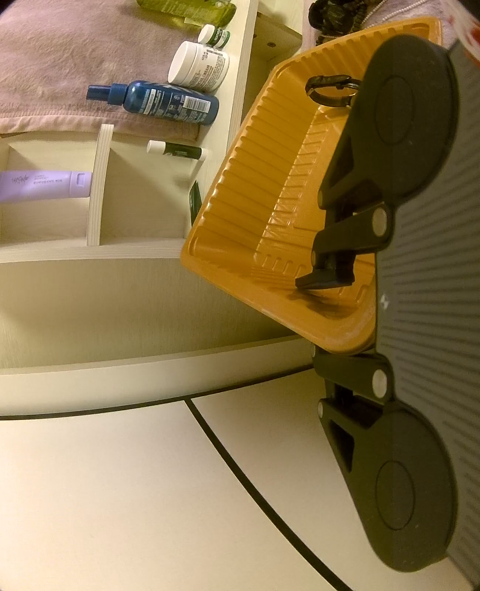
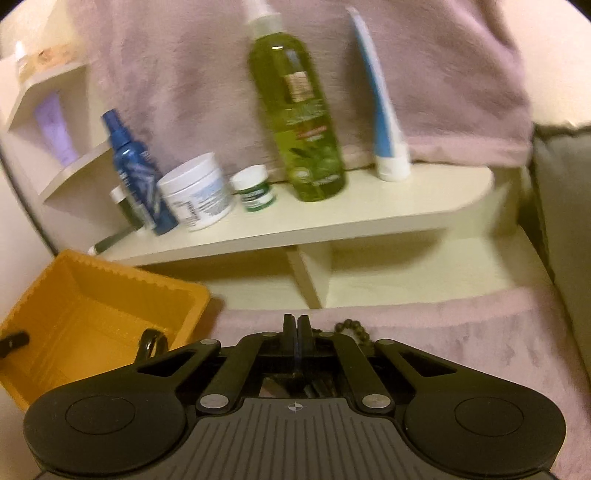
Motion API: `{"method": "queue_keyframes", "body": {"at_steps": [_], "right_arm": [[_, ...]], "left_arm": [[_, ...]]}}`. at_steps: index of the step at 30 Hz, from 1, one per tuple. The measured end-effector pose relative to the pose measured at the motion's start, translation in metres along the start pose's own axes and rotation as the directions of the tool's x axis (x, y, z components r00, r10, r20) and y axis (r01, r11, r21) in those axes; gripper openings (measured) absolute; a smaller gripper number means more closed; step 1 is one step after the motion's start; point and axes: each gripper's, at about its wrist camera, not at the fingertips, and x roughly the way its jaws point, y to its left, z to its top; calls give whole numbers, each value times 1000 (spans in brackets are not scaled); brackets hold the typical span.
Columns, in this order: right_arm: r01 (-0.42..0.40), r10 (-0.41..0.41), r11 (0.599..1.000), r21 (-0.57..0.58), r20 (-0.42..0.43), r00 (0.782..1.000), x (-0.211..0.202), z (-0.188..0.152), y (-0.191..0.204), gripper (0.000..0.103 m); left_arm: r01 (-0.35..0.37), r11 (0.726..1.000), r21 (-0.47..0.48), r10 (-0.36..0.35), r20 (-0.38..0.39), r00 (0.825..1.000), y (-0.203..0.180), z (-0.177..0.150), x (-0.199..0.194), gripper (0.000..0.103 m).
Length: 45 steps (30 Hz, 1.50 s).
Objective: Organize jewelry
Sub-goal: 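Lift the black strap item into the orange tray and release it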
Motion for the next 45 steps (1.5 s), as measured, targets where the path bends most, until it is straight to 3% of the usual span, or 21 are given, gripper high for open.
{"method": "queue_keyframes", "body": {"at_steps": [3, 6, 8, 10, 16, 18, 20, 21, 25, 38, 45], "right_arm": [[29, -28, 999, 41, -27, 999, 1, -1, -9, 2], [40, -38, 999, 35, -44, 998, 3, -1, -13, 11], [43, -41, 999, 22, -54, 998, 7, 0, -13, 33], [37, -37, 999, 1, -64, 997, 13, 1, -12, 43], [56, -64, 996, -67, -114, 991, 40, -4, -10, 42], [69, -79, 993, -91, -110, 991, 45, -7, -10, 31], [71, -82, 991, -110, -98, 992, 47, -9, -8, 11], [64, -75, 991, -117, -95, 993, 48, -9, -7, 9], [77, -89, 983, -165, -66, 994, 44, -13, 0, 7], [40, -32, 993, -110, 76, 997, -3, 0, 14, 5], [-51, 59, 996, -77, 107, 992, -25, 10, 34, 5]], "left_arm": [[1, 1000, -4, -1, -1, 1000, 1, 0, 0, 14], [2, 1000, -2, -2, -1, 1000, 0, 0, 1, 14], [3, 1000, -4, -3, -2, 1000, 0, 0, 0, 14], [1, 1000, -7, -1, -3, 1000, 0, 0, 0, 14], [-2, 1000, -9, 2, -5, 1000, -1, 0, 0, 14], [-3, 1000, -9, 3, -5, 1000, -1, 1, 0, 14], [-4, 1000, -10, 4, -5, 1000, -2, 0, 0, 14], [-5, 1000, -11, 4, -5, 1000, -2, 0, 0, 14], [-6, 1000, -16, 6, -5, 1000, -2, 0, 1, 15], [-8, 1000, -16, 8, -5, 1000, -2, 0, 1, 15], [-9, 1000, -14, 9, -5, 1000, -2, 0, 1, 15]]}}
